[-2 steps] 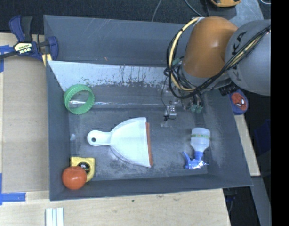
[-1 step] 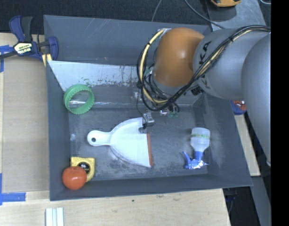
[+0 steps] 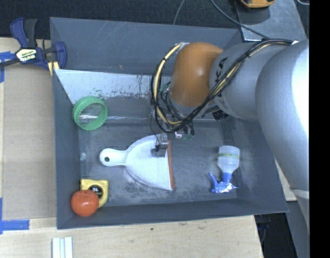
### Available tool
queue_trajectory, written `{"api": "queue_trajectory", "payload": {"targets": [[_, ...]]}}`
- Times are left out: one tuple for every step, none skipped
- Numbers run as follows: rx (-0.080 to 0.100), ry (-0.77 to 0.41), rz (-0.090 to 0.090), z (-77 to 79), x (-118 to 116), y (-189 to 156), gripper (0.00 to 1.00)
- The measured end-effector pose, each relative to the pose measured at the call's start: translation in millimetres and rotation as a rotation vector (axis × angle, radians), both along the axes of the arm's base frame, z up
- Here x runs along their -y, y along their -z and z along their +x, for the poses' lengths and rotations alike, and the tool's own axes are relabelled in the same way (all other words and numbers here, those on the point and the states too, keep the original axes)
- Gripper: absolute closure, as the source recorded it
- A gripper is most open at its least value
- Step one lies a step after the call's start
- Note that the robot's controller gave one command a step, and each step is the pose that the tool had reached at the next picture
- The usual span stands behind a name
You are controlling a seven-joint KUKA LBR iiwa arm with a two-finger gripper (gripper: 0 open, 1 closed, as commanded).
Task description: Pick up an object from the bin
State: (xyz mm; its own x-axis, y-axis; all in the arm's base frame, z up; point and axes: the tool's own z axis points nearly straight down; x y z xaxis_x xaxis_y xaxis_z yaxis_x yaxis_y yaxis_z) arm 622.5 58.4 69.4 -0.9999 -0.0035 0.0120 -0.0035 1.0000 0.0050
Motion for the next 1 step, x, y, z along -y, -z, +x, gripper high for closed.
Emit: {"api": "queue_trajectory", "payload": {"targets": [[0.004,-0.002,0.0,1.2,-0.2,-2.4,1.0]]}}
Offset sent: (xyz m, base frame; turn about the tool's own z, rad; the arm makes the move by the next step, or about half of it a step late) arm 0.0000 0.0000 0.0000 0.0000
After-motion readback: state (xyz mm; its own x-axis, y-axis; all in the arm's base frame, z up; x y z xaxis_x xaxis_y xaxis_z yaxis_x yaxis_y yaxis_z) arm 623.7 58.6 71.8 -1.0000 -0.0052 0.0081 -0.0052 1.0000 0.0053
